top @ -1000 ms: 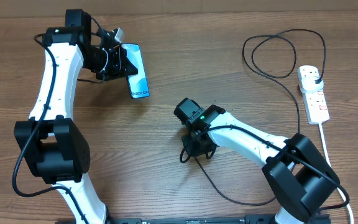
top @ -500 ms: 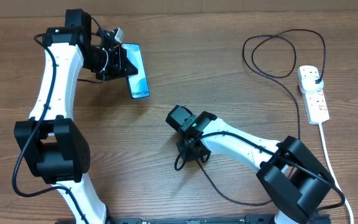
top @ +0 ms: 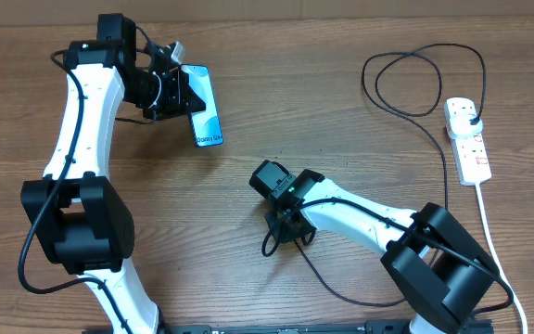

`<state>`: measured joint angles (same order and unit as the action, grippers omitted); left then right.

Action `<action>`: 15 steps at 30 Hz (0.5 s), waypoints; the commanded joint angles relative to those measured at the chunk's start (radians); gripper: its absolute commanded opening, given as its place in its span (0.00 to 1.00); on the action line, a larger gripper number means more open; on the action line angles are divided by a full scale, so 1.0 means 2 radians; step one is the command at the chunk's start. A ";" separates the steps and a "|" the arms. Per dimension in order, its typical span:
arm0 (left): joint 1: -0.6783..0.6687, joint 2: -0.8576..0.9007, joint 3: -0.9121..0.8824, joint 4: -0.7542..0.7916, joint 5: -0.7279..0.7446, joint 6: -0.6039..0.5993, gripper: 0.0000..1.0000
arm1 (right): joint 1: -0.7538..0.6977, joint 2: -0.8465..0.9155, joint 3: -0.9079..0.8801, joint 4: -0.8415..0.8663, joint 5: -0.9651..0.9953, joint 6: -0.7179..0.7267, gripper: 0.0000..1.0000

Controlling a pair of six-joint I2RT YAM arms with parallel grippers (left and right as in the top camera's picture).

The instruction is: Plug charger to phone and switch on socket

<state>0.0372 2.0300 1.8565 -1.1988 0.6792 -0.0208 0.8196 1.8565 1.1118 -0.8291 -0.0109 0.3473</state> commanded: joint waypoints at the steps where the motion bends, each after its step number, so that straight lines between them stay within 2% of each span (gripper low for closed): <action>1: -0.003 -0.006 0.006 0.000 0.013 -0.001 0.04 | 0.000 0.004 -0.007 0.004 0.005 0.002 0.13; 6: -0.003 -0.006 0.006 0.000 0.014 -0.001 0.04 | 0.000 0.004 -0.007 0.004 0.005 0.002 0.04; 10: -0.003 -0.006 0.006 0.000 0.018 0.002 0.04 | -0.002 0.004 -0.003 0.006 0.005 0.008 0.04; 15: -0.003 -0.006 0.006 -0.001 0.144 0.095 0.04 | -0.021 0.002 0.035 -0.003 -0.042 0.006 0.04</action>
<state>0.0372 2.0300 1.8565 -1.2007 0.7429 0.0311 0.8116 1.8572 1.1172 -0.8314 -0.0353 0.3550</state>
